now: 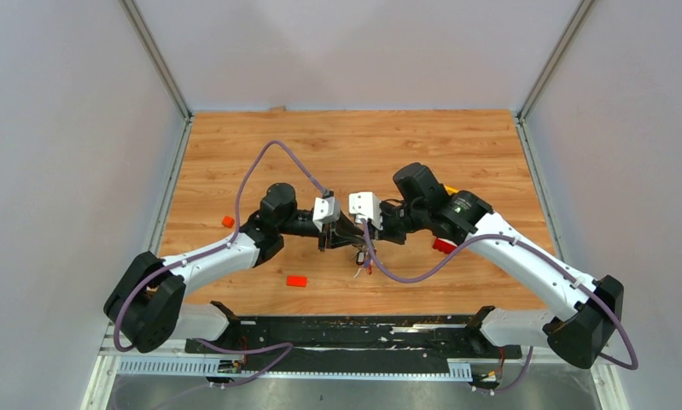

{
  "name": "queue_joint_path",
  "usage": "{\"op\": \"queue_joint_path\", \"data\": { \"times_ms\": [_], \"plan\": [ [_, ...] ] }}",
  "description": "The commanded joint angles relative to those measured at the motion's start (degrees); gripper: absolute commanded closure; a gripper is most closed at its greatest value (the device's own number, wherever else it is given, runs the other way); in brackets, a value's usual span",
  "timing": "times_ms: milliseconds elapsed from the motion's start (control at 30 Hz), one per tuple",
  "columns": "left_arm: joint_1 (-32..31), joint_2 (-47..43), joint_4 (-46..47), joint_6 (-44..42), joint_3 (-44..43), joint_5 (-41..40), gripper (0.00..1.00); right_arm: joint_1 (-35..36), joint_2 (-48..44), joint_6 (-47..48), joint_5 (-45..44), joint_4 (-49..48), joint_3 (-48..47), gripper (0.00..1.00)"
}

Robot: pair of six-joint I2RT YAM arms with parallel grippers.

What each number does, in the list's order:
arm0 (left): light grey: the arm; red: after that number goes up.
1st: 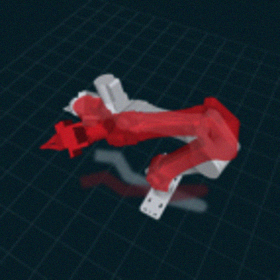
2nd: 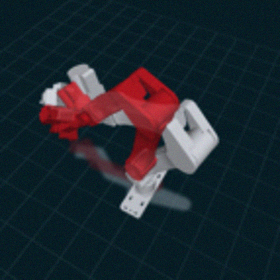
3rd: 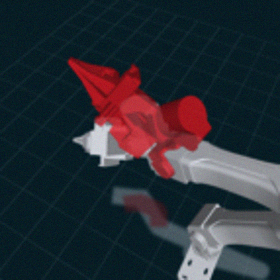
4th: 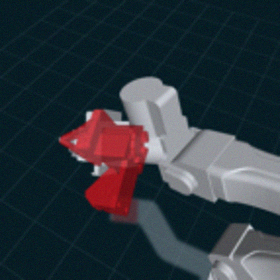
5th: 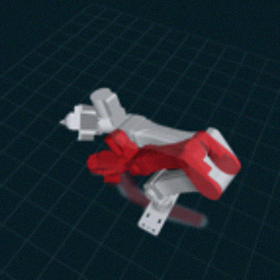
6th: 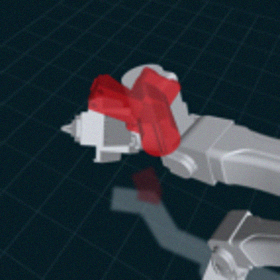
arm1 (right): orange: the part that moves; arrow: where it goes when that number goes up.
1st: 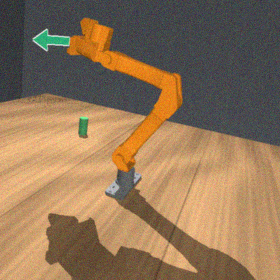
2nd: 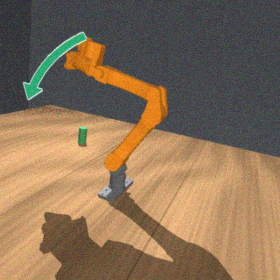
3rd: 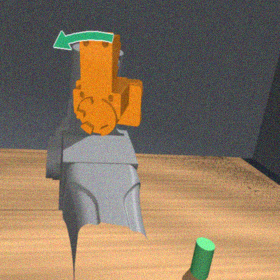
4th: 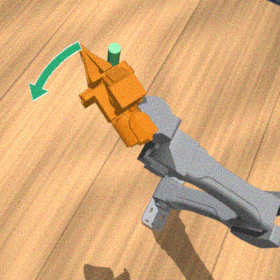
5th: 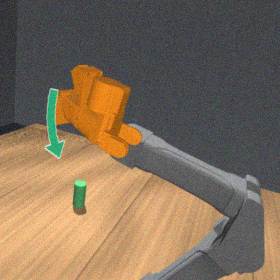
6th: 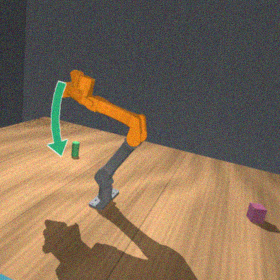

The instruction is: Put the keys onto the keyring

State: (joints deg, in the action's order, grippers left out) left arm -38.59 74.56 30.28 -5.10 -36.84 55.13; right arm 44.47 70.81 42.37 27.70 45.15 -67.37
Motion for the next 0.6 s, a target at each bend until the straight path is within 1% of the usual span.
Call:
{"op": "queue_joint_path", "data": {
  "times_ms": [0,267,567],
  "plan": [
    [0.14,-1.62,0.05,-1.41,-1.36,2.05,0.70,0.66,0.27,0.43,-1.35,-0.38,-3.35,1.00],
    [0.14,-1.51,4.82,0.48,0.31,2.64,0.74,1.14,1.04,0.90,-2.30,1.09,-4.25,1.00],
    [-0.04,-0.06,5.05,0.46,0.25,2.02,0.78,1.42,1.00,0.70,-1.79,1.09,-4.08,1.00]
  ]
}}
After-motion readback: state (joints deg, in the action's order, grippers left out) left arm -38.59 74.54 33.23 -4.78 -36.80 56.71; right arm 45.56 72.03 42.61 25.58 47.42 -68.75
